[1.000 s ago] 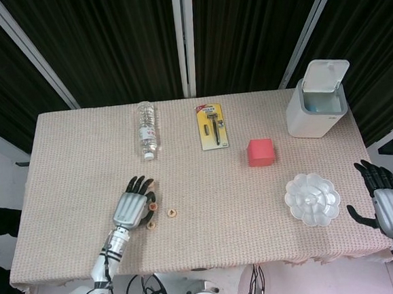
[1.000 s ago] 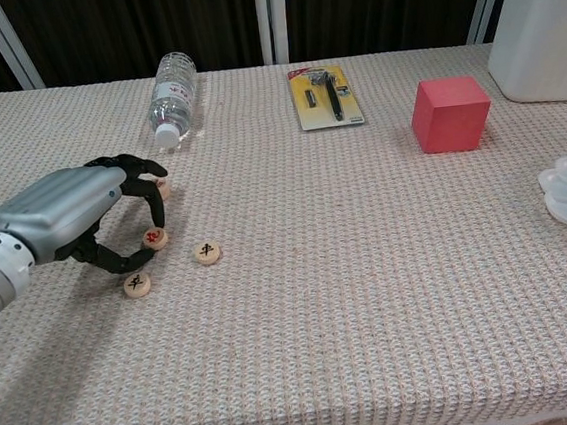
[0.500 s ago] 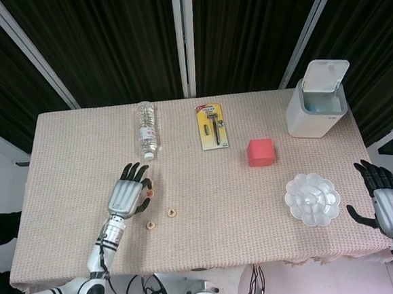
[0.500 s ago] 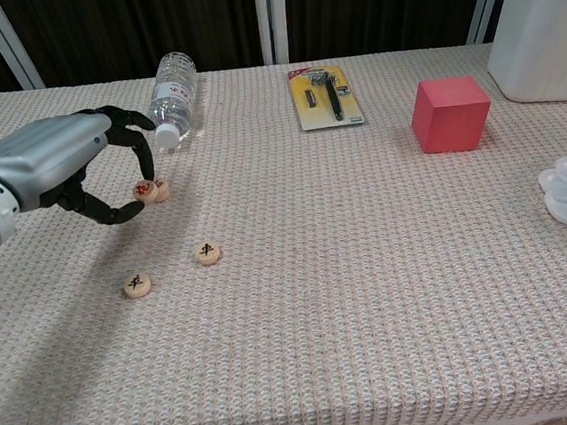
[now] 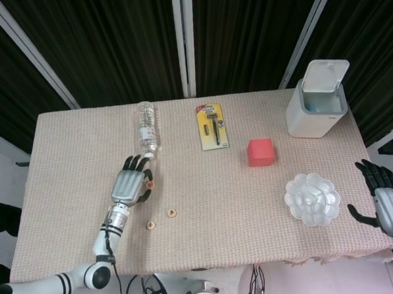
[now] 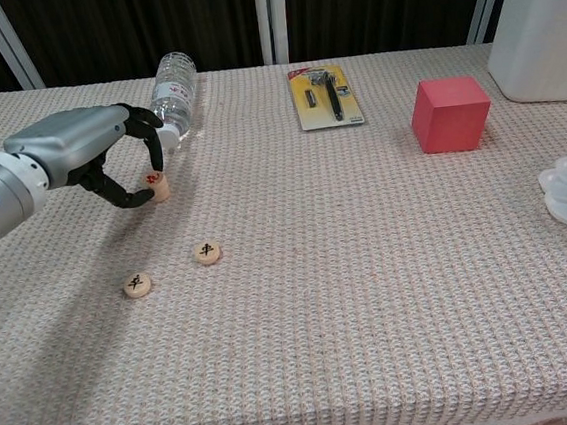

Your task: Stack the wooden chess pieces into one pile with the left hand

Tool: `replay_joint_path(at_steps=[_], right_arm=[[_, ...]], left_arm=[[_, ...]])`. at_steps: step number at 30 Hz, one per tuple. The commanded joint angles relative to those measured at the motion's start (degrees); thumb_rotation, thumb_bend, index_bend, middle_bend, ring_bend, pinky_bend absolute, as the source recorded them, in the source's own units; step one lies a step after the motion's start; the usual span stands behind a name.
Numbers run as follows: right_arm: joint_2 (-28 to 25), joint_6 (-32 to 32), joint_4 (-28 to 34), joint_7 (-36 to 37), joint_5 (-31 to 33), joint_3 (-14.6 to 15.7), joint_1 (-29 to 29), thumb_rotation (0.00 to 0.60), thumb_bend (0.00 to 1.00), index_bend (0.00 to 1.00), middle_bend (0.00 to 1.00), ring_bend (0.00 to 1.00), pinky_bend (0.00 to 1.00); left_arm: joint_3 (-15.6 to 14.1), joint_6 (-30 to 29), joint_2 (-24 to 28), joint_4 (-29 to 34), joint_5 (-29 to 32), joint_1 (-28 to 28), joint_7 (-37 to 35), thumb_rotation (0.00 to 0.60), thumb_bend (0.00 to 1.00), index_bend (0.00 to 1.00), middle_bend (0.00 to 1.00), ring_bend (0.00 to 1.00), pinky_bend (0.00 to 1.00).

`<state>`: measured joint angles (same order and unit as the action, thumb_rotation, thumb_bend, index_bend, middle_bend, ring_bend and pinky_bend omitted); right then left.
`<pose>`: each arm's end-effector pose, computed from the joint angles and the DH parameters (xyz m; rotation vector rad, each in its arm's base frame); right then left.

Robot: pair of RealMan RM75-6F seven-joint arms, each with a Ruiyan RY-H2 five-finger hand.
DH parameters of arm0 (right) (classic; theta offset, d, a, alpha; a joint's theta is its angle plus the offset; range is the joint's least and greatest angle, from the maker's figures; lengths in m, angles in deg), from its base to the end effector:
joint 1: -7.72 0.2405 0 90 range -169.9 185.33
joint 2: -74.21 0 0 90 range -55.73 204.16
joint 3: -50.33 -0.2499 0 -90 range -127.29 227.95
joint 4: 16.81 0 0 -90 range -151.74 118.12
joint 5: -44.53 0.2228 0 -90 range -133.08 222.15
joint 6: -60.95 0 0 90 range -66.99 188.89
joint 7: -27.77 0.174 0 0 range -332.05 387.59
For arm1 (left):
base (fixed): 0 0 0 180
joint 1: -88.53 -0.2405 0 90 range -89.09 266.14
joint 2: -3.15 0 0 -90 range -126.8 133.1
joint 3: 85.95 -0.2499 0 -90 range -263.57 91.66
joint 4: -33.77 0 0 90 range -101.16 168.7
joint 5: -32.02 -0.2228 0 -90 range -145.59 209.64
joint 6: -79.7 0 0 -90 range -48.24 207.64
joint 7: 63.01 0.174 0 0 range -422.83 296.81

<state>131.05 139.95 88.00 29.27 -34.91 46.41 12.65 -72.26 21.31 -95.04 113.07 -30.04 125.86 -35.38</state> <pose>-0.2958 -0.2112 0.1542 1.3130 -1.1084 0.8936 -0.1477 0.3606 -0.0668 -1.7483 -0.9664 -0.8855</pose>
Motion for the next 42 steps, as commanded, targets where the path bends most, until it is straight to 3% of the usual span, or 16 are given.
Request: replay_joint_path(at_steps=[1, 23, 33, 42], right_arm=[[0.0, 0.0, 0.0, 0.0, 0.1, 0.0, 0.0, 0.600, 0.24, 0.00, 0.00, 0.00, 0.00], [0.0, -0.2, 0.1, -0.3, 0.7, -0.1, 0.0, 0.600, 0.24, 0.00, 0.00, 0.00, 0.00], [0.0, -0.5, 0.0, -0.4, 0.9, -0.1, 0.2, 0.600, 0.24, 0.00, 0.00, 0.00, 0.00], [0.1, -0.6, 0.0, -0.7, 1.0, -0.1, 0.3, 0.600, 0.24, 0.00, 0.00, 0.00, 0.00]], left_arm=[[0.2, 0.5, -0.5, -0.9, 0.9, 0.8, 0.5, 0.600, 0.31, 0.48, 0.10, 0.00, 0.00], [-0.9, -0.4, -1.0, -3.0, 2.9, 1.7, -0.7, 0.600, 0.31, 0.47, 0.11, 0.00, 0.00], [-1.3, -1.3, -0.6, -2.9, 2.8, 1.7, -0.9, 0.600, 0.31, 0.35, 0.11, 0.00, 0.00], [-2.0, -3.9, 0.7, 0.2, 1.3, 0.8, -0.8, 0.600, 0.31, 0.33, 0.11, 0.00, 0.00]])
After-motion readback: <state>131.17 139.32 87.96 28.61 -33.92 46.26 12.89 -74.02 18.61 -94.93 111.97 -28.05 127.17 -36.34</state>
